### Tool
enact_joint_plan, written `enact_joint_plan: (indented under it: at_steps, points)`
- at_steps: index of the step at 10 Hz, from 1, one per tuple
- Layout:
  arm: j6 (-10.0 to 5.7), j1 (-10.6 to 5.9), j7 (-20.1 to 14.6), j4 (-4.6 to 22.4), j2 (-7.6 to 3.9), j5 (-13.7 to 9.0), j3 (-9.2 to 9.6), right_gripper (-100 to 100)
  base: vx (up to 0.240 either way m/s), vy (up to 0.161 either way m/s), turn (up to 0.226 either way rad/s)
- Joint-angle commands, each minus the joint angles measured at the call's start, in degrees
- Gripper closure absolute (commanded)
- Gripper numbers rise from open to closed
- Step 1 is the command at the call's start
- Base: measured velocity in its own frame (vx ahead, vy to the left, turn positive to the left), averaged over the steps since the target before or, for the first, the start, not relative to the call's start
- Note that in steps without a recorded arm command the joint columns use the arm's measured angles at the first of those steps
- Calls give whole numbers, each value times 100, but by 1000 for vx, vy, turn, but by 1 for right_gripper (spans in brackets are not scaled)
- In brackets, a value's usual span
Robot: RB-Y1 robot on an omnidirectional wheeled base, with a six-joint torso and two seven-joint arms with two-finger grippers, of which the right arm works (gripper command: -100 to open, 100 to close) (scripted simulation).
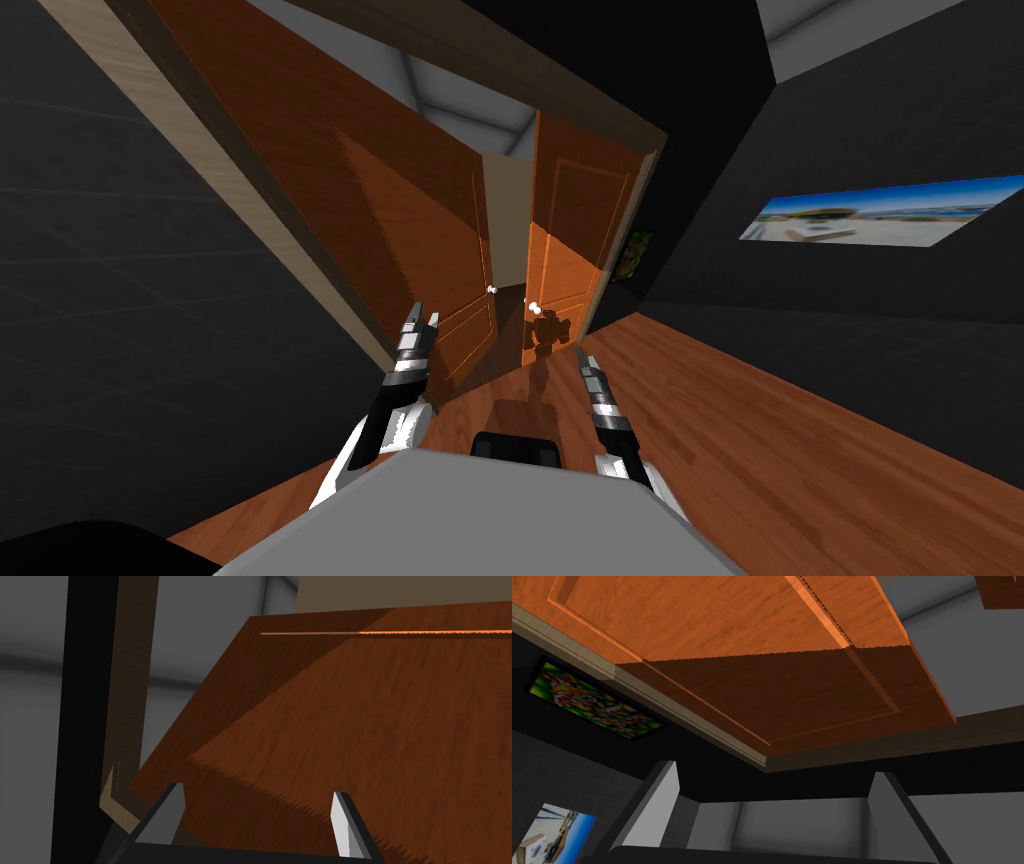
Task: Push the door open
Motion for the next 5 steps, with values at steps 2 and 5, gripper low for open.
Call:
enact_joint_plan:
  at_steps: [2,5]
  points:
    - [-113,-60,386,297,15,103,7,-100,89,-52,105]
    - [-238,-95,797,600,24,216,15,-100,96,-49,99]
